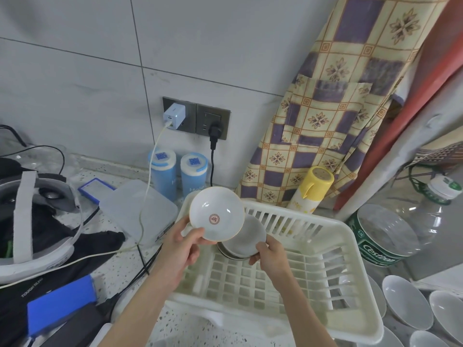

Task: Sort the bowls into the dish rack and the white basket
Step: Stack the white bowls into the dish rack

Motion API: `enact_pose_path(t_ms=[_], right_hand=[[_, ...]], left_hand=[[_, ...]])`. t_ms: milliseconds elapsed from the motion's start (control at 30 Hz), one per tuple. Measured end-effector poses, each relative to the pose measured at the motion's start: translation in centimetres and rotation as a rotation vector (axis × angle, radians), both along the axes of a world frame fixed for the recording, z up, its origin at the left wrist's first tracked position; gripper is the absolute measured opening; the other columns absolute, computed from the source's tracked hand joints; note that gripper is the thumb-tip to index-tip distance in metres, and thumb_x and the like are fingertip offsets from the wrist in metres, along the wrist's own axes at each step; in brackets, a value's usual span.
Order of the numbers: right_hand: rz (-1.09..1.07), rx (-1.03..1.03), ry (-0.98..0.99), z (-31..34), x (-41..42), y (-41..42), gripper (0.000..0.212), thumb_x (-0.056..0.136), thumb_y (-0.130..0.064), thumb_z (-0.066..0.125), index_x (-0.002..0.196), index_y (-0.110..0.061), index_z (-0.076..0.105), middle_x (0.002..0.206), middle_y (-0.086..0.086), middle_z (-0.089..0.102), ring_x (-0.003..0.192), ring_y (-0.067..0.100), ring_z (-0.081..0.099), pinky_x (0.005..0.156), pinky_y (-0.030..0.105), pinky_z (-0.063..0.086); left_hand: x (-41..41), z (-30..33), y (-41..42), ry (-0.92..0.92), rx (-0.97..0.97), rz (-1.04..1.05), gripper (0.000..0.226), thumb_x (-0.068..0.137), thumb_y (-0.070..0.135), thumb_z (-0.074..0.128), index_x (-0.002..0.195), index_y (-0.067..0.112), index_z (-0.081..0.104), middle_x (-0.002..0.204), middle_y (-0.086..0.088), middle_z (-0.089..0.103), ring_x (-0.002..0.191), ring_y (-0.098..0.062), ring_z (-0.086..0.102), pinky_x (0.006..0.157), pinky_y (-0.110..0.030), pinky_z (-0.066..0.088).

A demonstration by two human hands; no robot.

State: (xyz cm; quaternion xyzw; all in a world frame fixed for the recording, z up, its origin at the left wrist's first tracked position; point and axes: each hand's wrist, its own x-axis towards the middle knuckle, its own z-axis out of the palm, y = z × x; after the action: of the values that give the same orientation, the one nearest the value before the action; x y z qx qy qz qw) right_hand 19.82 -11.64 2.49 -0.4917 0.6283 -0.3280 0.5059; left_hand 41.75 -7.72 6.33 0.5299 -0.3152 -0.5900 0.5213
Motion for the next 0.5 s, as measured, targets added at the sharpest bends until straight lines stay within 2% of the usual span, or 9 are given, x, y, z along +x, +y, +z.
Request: enact_pose_path(t_ms=[100, 333, 500], right_hand=[[0.017, -0.006, 0.057, -0.28, 0.14, 0.16, 0.030, 0.090, -0.004, 0.038, 0.103, -0.017, 0.063, 0.049, 0.000, 0.063, 0.045, 0.006, 0.056, 0.042, 0.013, 0.034], [-0.007, 0.017, 0.045, -0.70, 0.42, 0.21, 0.032, 0.092, -0.006, 0.038, 0.112, -0.014, 0.062, 0.048, 0.001, 0.063, 0.050, 0.010, 0.058, 0.045, 0.017, 0.034], [-0.037, 0.016, 0.055, -0.83, 0.83, 0.38, 0.031, 0.094, -0.011, 0.040, 0.112, -0.024, 0.061, 0.049, 0.003, 0.064, 0.042, 0.005, 0.050, 0.045, 0.018, 0.033]], left_hand=[[-0.15, 0.18, 0.14, -0.031, 0.001, -0.018, 0.039, 0.092, 0.015, 0.059, 0.119, 0.043, 0.058, 0.086, -0.019, 0.077, 0.036, -0.009, 0.028, 0.036, -0.016, 0.027], [-0.44, 0.60, 0.31, -0.079, 0.023, -0.037, 0.038, 0.092, 0.014, 0.058, 0.114, 0.045, 0.056, 0.085, -0.018, 0.077, 0.037, -0.010, 0.028, 0.037, -0.017, 0.027], [-0.65, 0.69, 0.35, -0.103, 0.044, -0.034, 0.036, 0.092, 0.012, 0.059, 0.113, 0.042, 0.057, 0.083, -0.018, 0.077, 0.035, -0.009, 0.028, 0.036, -0.017, 0.025]])
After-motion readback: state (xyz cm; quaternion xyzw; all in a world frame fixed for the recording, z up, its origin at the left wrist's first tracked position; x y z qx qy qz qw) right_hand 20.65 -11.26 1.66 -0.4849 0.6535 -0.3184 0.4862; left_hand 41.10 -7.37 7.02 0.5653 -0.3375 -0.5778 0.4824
